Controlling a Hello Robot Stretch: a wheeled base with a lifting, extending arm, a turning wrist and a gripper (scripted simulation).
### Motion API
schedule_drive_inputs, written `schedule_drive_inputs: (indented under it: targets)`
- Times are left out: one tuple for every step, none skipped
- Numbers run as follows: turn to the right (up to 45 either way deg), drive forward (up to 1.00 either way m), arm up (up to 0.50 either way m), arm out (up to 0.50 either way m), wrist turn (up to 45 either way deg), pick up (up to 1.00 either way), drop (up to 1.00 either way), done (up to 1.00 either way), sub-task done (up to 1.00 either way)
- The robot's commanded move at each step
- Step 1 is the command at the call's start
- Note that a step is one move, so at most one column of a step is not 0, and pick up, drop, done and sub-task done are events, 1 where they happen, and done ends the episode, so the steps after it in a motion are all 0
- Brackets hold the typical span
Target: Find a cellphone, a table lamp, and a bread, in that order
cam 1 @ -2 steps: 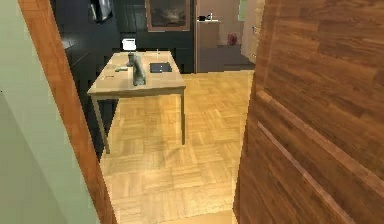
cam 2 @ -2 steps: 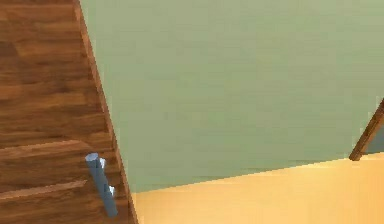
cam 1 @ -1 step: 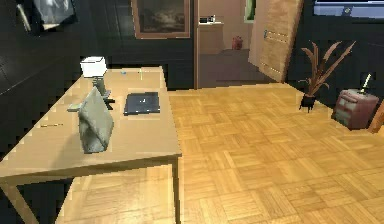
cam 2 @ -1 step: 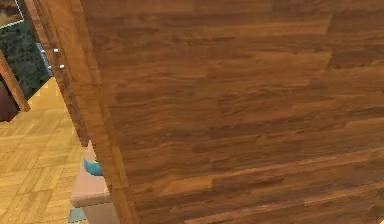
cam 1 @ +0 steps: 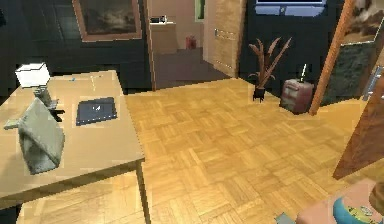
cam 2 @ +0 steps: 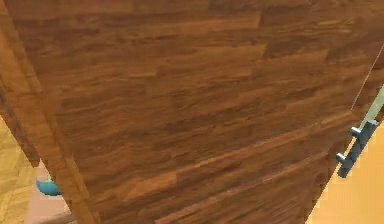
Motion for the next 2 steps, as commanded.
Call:
schedule_drive_inputs:
  targets:
    - [0.0,0.20,0.00,0.00,0.0,0.00,0.00,0.00,0.00]
    - [18.0,0.00,0.00,0.00,0.0,0.00,0.00,0.00,0.00]
